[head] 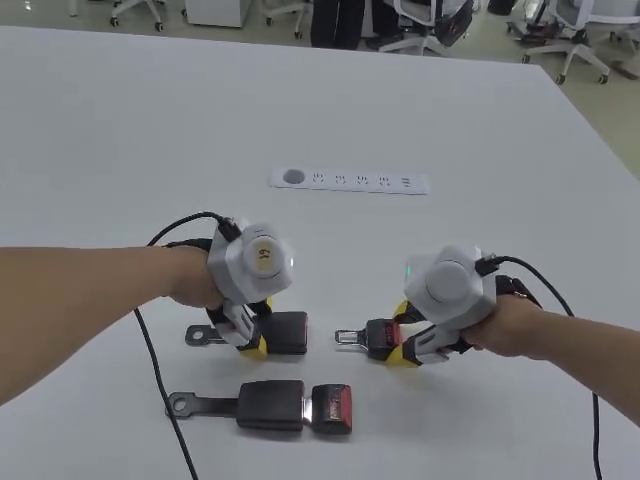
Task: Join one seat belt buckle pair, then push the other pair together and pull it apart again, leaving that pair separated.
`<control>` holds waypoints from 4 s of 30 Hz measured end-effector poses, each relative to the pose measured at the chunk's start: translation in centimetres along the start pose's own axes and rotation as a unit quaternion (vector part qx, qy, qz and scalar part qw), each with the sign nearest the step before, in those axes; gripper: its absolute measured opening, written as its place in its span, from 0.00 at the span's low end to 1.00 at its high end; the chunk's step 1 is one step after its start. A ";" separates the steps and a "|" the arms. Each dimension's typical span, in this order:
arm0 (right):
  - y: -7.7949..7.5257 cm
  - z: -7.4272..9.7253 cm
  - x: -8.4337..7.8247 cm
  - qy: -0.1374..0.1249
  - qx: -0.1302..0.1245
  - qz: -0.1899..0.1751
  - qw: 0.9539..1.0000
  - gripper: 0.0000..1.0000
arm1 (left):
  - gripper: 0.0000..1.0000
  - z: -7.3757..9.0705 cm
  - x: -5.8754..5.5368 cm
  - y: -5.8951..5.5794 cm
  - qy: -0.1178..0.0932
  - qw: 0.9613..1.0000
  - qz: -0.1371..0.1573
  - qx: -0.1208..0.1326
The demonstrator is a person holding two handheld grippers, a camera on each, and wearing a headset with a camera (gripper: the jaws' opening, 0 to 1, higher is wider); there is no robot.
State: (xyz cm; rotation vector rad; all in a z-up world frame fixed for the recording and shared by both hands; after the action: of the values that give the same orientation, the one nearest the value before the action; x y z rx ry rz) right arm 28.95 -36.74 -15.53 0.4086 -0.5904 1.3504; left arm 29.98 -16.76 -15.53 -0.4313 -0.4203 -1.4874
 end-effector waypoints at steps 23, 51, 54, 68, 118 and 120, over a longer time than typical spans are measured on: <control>-0.2 0.9 -0.9 -0.002 0.001 0.006 1.000 0.32 | 0.33 -0.1 0.1 -0.1 -0.004 1.000 -0.016 0.000; -0.3 2.2 -1.1 -0.003 -0.028 0.031 0.999 0.49 | 0.48 1.2 -0.7 0.4 -0.013 0.999 0.007 0.035; -0.1 2.5 -1.3 -0.001 -0.030 0.038 0.999 0.50 | 0.49 2.2 -1.1 0.1 -0.019 0.999 0.010 0.045; 2.4 4.8 -1.5 -0.021 -0.037 0.051 0.998 0.60 | 0.59 6.7 -3.8 -3.8 -0.099 0.986 0.088 0.101; 10.4 9.0 -1.7 -0.190 -0.178 -0.133 0.956 1.00 | 1.00 10.4 -7.2 -14.9 -0.302 0.890 0.238 0.245; 10.5 9.0 -1.4 -0.192 -0.181 -0.134 0.955 1.00 | 1.00 10.5 -7.2 -14.7 -0.303 0.888 0.236 0.252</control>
State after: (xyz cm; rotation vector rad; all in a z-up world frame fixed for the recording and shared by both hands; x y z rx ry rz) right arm 17.06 -41.24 -9.90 0.4350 -1.0471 0.8807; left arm 14.93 -5.72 -10.01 -0.5279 -1.0865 -0.6985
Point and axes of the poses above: the centre of the closed fingertips' face, and the gripper's own axes: z roughly backward along the fingers, y roughly to its left, x roughly out of its top, the point moved 6 cm from there along z, roughly backward along the fingers, and after that the axes turned 10 degrees about -y, right-handed, at the moved point
